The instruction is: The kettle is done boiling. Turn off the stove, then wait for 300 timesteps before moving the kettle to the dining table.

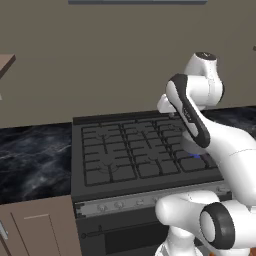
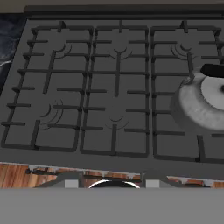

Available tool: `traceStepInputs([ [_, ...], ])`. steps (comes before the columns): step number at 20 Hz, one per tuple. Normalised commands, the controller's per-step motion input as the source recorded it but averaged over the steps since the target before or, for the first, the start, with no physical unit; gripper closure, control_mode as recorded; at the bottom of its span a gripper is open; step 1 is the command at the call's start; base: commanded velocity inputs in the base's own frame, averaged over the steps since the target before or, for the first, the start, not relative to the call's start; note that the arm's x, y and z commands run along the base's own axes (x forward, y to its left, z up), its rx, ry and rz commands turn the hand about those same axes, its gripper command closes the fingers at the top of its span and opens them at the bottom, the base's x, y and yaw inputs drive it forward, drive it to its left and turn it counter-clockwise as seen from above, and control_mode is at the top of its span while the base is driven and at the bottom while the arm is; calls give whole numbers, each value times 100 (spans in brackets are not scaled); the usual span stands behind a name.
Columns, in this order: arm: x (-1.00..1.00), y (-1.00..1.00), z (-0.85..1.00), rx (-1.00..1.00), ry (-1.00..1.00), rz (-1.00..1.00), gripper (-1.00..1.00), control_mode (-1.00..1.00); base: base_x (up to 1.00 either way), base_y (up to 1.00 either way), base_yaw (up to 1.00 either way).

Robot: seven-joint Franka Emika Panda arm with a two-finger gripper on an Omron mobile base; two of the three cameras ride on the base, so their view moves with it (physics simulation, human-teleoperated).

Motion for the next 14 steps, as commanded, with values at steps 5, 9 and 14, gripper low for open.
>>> traceStepInputs([
  [5, -22, -13, 3, 0, -15, -3, -100, -100, 0, 0, 0],
  [9, -40, -38, 6, 1, -20, -11, -100, -100, 0, 0, 0],
  [14, -40, -43, 1, 3, -15, -14, -100, -100, 0, 0, 0],
])
